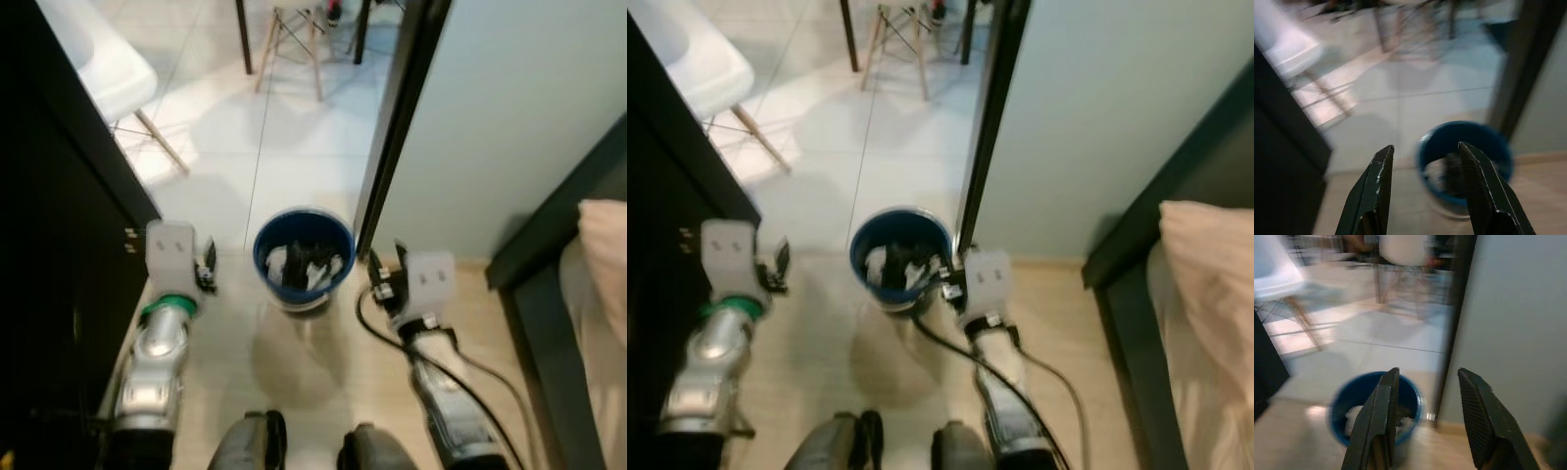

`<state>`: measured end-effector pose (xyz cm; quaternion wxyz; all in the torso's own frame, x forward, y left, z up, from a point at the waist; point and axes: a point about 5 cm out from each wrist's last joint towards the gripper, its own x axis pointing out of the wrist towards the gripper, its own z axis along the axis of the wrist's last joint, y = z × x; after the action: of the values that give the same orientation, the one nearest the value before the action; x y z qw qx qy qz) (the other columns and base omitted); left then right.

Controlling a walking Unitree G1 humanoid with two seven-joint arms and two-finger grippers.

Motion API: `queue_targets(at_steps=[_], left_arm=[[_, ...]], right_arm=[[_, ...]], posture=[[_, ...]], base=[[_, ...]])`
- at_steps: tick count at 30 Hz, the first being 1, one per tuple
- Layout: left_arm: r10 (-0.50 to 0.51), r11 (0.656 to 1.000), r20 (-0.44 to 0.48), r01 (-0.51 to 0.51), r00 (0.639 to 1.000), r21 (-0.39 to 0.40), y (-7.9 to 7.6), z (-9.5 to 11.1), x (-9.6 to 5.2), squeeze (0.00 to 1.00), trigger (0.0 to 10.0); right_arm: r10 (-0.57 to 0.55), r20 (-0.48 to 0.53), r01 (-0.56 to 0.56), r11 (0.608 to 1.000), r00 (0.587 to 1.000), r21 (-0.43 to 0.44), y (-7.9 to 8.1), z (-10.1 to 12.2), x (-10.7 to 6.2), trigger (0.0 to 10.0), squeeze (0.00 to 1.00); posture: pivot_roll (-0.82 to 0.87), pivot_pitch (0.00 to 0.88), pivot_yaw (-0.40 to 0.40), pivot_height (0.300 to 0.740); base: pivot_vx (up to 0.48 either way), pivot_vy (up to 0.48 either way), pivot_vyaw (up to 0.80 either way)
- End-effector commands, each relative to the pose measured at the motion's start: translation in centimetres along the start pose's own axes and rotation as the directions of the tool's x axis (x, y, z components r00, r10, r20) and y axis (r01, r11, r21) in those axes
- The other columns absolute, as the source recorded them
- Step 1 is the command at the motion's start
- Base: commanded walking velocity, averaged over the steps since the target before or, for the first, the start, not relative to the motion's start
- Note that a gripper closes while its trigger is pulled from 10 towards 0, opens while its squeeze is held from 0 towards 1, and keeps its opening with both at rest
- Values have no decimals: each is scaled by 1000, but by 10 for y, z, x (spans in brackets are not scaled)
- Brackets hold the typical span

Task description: Clean up the room

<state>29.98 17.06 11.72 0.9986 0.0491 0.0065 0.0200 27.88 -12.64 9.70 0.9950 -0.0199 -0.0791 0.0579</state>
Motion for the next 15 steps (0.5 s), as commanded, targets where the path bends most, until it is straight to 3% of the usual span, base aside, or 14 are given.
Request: queue_targets(at_steps=[1, 11, 15], left_arm=[[14, 1000, -30, -14, 999, 7, 5, -7, -3, 0, 10000], [17, 1000, -34, -17, 999, 10, 5, -7, -4, 0, 10000], [18, 1000, -37, -18, 999, 8, 5, -7, -4, 0, 10000]], right_arm=[[14, -12, -14, 1000, 1000, 18, 7, -4, -3, 10000, 0], [17, -12, -17, 1000, 1000, 20, 8, -5, -3, 10000, 0], [15, -16, -15, 1000, 1000, 26, 8, -5, -4, 10000, 0]], posture=[[-76, 85, 42, 707], [-75, 88, 43, 707], [-75, 89, 42, 707]], base=[[-341, 0, 0], [-340, 0, 0], [-137, 0, 0]])
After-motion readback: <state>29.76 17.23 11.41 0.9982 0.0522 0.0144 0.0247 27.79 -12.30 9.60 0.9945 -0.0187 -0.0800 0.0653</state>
